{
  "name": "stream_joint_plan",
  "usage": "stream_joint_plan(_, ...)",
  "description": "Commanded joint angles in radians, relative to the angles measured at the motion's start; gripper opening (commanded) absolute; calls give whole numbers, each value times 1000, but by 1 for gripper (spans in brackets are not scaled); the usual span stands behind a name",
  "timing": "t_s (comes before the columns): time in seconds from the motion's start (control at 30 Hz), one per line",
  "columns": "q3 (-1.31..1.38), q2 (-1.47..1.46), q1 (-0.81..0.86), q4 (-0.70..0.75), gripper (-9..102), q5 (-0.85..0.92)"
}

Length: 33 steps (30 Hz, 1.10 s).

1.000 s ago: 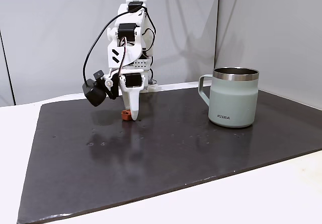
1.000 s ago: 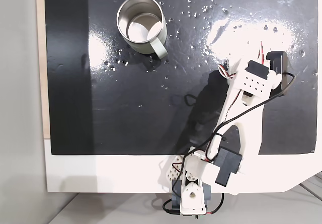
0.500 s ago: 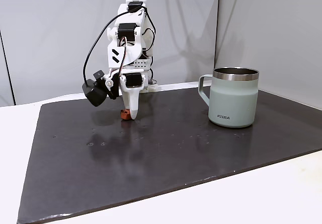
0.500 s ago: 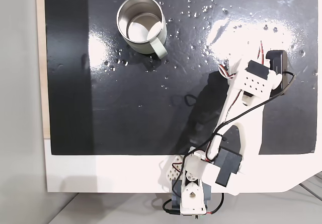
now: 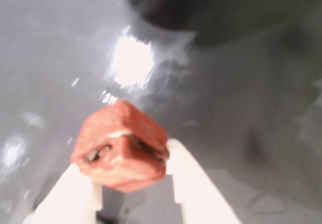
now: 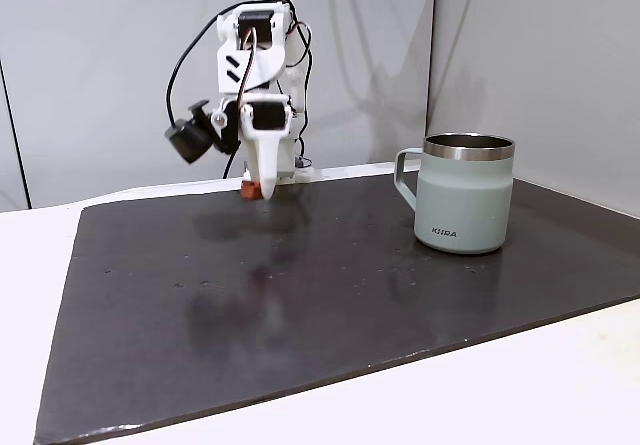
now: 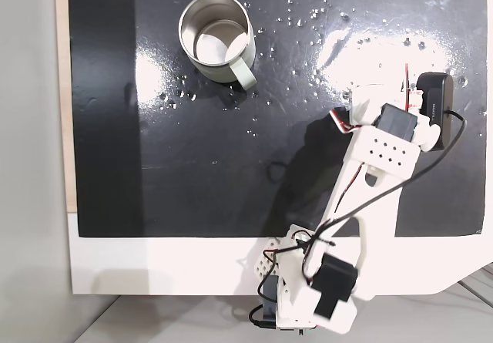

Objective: Grasp a cube and put it in the cup.

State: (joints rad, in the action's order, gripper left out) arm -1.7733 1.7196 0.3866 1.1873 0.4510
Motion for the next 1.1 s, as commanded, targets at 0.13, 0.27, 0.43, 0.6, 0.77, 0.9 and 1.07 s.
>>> stream_joint_plan(0.13,112,262,-77,141,5,-38)
stream_joint_plan(0.27,167,330,-114,213,5,-41)
stream_joint_plan(0.43,212,342,-126,255,5,-41)
stream_joint_plan(0.6,270,302,-141,267,5,-60)
stream_joint_plan(0.77,474,156,-196,356,5,-144)
stream_joint_plan(0.9,627,35,-264,411,4,-224)
stream_joint_plan(1.07,807,-103,-351,480,4,-318)
